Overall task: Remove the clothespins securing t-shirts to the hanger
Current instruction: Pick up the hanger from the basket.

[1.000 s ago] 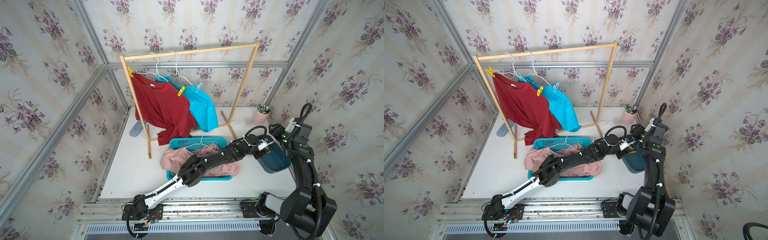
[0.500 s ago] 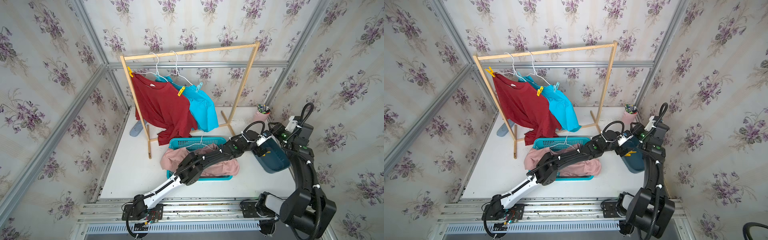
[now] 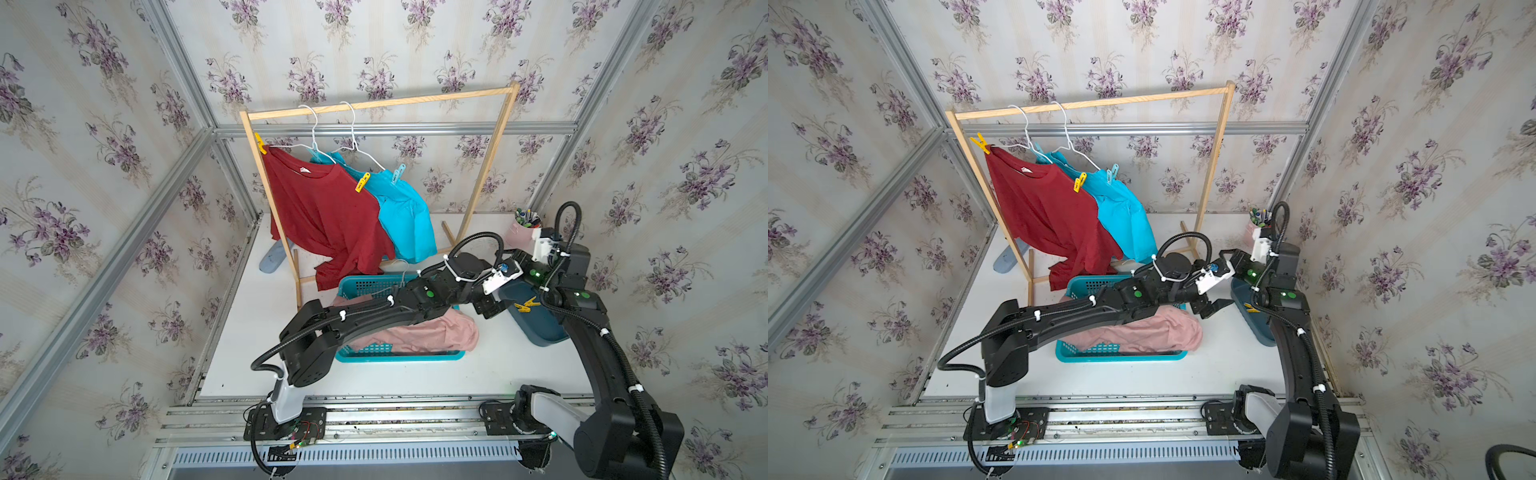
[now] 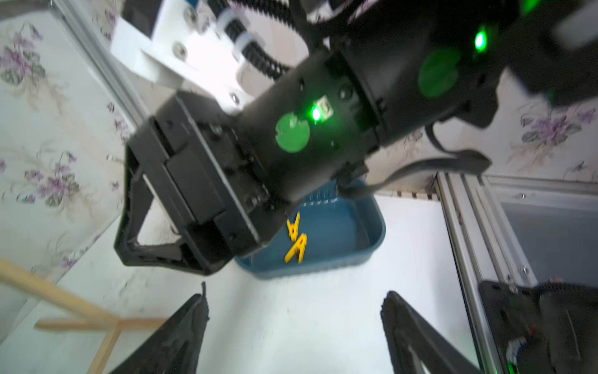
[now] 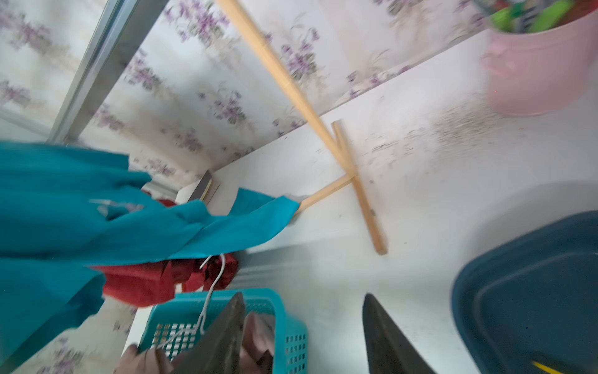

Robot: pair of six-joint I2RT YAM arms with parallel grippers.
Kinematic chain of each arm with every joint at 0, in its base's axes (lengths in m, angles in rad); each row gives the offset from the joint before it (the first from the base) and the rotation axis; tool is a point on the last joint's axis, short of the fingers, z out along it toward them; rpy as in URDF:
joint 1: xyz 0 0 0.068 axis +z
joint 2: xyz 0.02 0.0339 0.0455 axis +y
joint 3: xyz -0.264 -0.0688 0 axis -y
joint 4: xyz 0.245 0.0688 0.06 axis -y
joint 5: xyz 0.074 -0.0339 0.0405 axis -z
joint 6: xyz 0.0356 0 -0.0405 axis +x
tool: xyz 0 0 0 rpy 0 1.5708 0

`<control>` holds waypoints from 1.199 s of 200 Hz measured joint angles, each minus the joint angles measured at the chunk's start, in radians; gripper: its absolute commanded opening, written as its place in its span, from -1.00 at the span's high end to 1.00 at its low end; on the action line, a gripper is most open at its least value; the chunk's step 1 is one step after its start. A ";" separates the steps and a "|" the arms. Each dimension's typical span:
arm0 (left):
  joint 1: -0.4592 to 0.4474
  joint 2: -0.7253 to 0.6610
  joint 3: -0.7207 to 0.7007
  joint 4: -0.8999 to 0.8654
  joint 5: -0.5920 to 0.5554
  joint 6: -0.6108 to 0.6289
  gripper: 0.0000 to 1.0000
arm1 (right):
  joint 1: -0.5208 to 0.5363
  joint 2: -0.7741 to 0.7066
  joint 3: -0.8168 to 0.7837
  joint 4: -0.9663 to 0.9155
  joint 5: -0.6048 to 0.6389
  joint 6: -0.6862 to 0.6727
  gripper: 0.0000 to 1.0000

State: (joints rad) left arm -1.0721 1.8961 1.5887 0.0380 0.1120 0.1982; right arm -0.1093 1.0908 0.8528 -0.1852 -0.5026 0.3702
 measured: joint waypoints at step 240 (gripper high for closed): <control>0.397 -0.090 -0.179 -0.496 -0.106 -0.494 -0.11 | 0.621 0.405 0.080 0.008 0.068 -0.297 0.03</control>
State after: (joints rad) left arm -0.6746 1.8057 1.4101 -0.4580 0.0059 -0.2962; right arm 0.5121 1.4956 0.9329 -0.1776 -0.4351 0.0731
